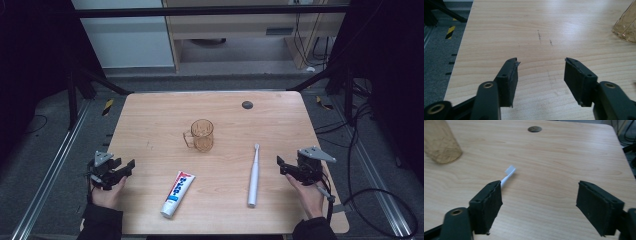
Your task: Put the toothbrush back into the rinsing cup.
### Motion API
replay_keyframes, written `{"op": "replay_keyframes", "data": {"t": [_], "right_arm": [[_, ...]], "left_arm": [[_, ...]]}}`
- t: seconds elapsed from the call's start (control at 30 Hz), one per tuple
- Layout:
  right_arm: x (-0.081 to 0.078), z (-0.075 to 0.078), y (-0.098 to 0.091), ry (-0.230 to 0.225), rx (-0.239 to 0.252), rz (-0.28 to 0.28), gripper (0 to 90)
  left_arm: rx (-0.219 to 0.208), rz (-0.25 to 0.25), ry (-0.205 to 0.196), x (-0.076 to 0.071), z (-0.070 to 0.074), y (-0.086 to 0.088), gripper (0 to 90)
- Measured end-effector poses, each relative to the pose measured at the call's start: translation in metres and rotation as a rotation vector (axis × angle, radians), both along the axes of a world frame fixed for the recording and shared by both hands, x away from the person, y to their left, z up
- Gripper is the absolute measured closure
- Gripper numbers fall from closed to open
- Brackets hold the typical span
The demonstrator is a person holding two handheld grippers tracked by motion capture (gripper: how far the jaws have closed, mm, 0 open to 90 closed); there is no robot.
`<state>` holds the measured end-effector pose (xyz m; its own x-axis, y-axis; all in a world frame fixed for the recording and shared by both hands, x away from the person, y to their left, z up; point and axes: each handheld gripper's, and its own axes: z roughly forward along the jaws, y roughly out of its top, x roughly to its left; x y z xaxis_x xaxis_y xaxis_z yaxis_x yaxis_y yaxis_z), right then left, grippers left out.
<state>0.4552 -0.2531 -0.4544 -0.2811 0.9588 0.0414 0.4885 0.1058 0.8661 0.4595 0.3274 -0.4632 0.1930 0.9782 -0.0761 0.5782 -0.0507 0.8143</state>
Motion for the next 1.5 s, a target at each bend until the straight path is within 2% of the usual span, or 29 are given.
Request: {"op": "replay_keyframes", "data": {"t": [0.13, 0.2, 0.27, 0.33, 0.43, 0.47, 0.57, 0.67, 0.73, 0.87, 0.93, 1.03, 1.07, 1.13, 1.5], "right_arm": [[-0.009, 0.001, 0.009, 0.026, 0.011, 0.063, 33.4], [-0.01, 0.001, 0.011, 0.029, 0.002, 0.074, 34.6], [-0.014, 0.0, 0.02, 0.048, -0.005, 0.108, 40.2], [-0.016, 0.0, 0.024, 0.057, -0.003, 0.121, 41.8], [-0.018, 0.001, 0.038, 0.071, -0.02, 0.174, 48.1], [-0.018, 0.001, 0.038, 0.071, -0.02, 0.174, 48.1], [-0.021, 0.002, 0.05, 0.09, -0.019, 0.222, 54.0], [-0.022, 0.001, 0.055, 0.102, -0.021, 0.242, 57.8], [-0.024, 0.0, 0.06, 0.121, -0.016, 0.27, 66.2], [-0.026, -0.001, 0.065, 0.136, -0.016, 0.294, 73.1], [-0.027, -0.004, 0.069, 0.149, -0.019, 0.312, 79.6], [-0.028, -0.007, 0.071, 0.161, -0.024, 0.321, 83.3], [-0.029, -0.009, 0.074, 0.179, -0.029, 0.331, 86.6], [-0.03, -0.012, 0.077, 0.194, -0.033, 0.347, 89.3], [-0.031, -0.02, 0.089, 0.237, -0.049, 0.412, 89.9]], "left_arm": [[0.012, -0.004, 0.007, -0.001, -0.001, -0.003, 54.3], [0.017, -0.004, 0.006, -0.002, -0.001, -0.003, 55.9], [0.031, 0.001, 0.001, -0.004, 0.0, -0.005, 58.5], [0.034, 0.006, -0.006, -0.004, 0.0, -0.005, 59.0], [0.038, 0.009, -0.002, -0.003, -0.001, -0.003, 60.7], [0.038, 0.008, 0.0, -0.003, -0.001, -0.003, 60.7], [0.051, 0.005, 0.008, -0.002, -0.003, -0.004, 62.1], [0.052, 0.004, 0.012, -0.002, -0.003, -0.004, 62.5], [0.056, 0.001, 0.015, -0.002, -0.003, -0.005, 62.6], [0.068, 0.0, 0.016, -0.001, -0.003, -0.006, 62.5], [0.072, -0.002, 0.019, -0.001, -0.004, -0.006, 62.5], [0.076, -0.002, 0.02, -0.001, -0.004, -0.006, 62.2], [0.08, -0.001, 0.023, -0.001, -0.004, -0.006, 62.1], [0.082, -0.001, 0.024, -0.001, -0.005, -0.006, 61.8], [0.089, -0.004, 0.021, -0.001, -0.005, -0.007, 61.1]]}}
